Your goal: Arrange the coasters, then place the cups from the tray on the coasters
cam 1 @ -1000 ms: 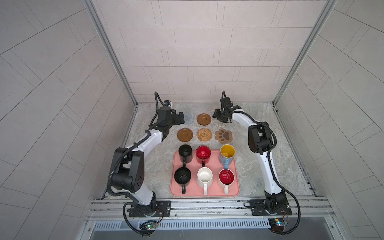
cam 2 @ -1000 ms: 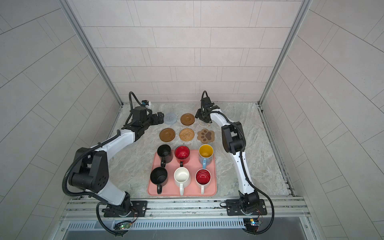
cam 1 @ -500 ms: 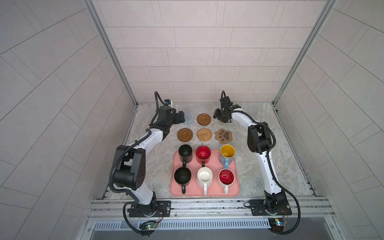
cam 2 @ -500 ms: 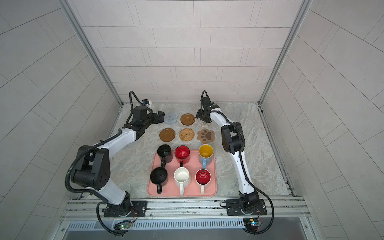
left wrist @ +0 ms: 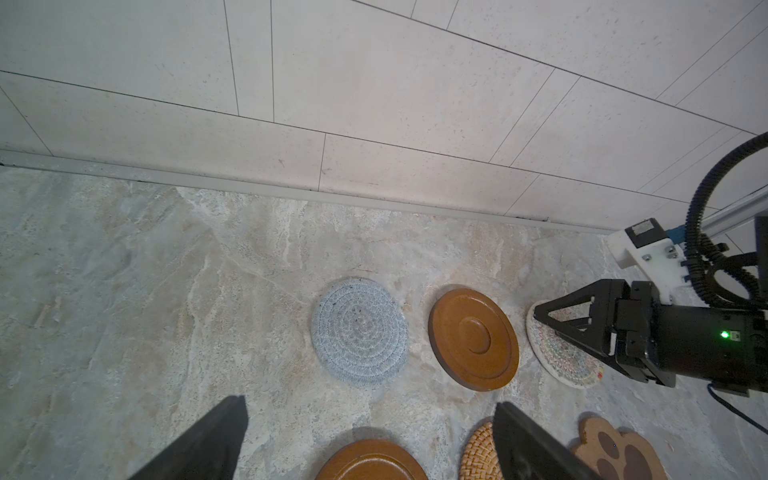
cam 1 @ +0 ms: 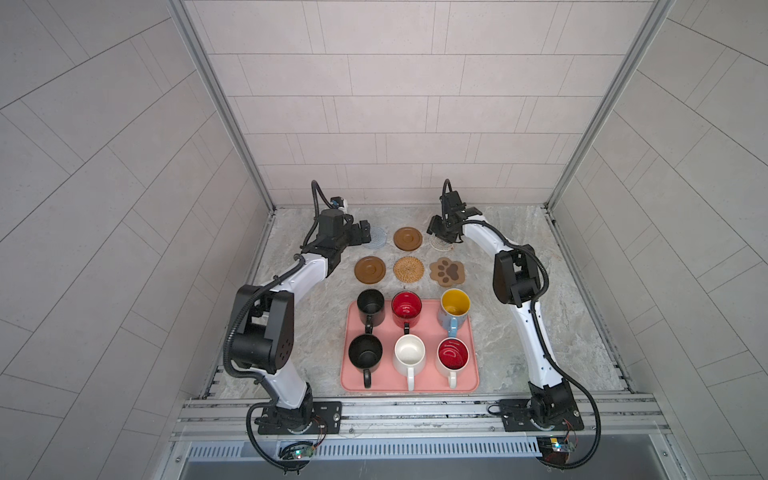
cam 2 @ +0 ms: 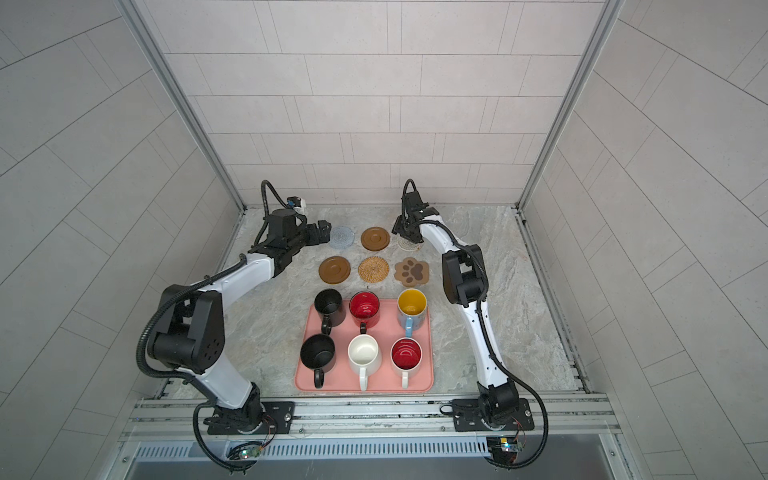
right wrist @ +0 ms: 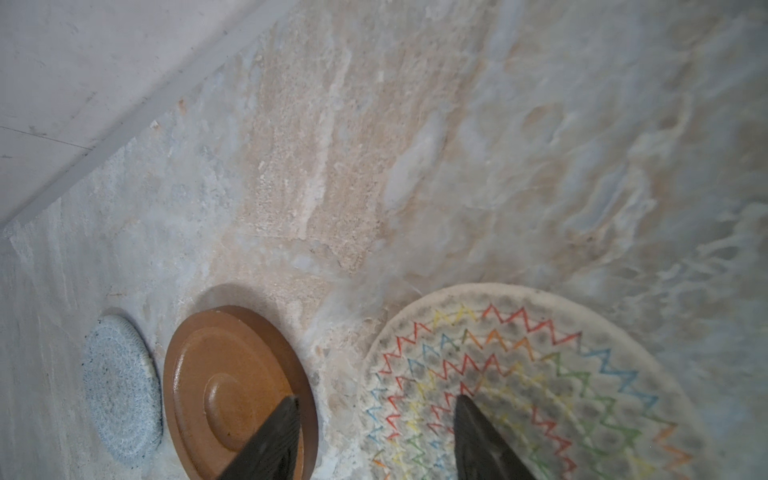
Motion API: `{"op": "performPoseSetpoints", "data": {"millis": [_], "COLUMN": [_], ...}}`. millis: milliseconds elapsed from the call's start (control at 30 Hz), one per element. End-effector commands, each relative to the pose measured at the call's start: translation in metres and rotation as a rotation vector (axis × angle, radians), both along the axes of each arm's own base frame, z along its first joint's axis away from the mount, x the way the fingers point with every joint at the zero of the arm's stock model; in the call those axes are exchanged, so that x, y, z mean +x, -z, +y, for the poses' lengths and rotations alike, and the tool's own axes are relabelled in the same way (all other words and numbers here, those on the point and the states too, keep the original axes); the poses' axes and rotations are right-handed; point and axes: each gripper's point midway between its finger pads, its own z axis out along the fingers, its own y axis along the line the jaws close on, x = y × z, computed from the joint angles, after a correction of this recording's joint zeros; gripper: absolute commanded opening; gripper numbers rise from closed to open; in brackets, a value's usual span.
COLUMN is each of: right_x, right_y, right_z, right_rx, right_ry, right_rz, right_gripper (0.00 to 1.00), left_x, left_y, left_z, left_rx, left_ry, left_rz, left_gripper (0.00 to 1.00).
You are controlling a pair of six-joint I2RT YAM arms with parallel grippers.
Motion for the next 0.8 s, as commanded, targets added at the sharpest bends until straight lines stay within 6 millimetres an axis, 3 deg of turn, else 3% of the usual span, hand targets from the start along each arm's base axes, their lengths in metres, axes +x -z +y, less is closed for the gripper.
{"op": "performPoseSetpoints", "data": {"millis": [0,300,767], "right_x": [-0.009,-0.009,0.006], "right_y": [0.027,0.010,-0.060], "right_z": [-0.007,-0.006,0.000], "right_rx": [-0.028,-0.024,0.026], "right_ry": [0.009,-0.005,-0.020], "right_rz": [0.074,0.054,-0.083], "right_gripper": [0.61,0.61,0.61], "left_x": [0.007,0.006,0.000], "left_y": [-0.014,-0.014,-0.029], "left_z": [0.001,0.000,-0.001], "left_rx": [0.007,0.006,-0.005], "left_ry": [0.008,0.014,0.024], "left_rz": [-0.038,-0.038,-0.068], "left_gripper": [1.00,1.00,1.00]}}
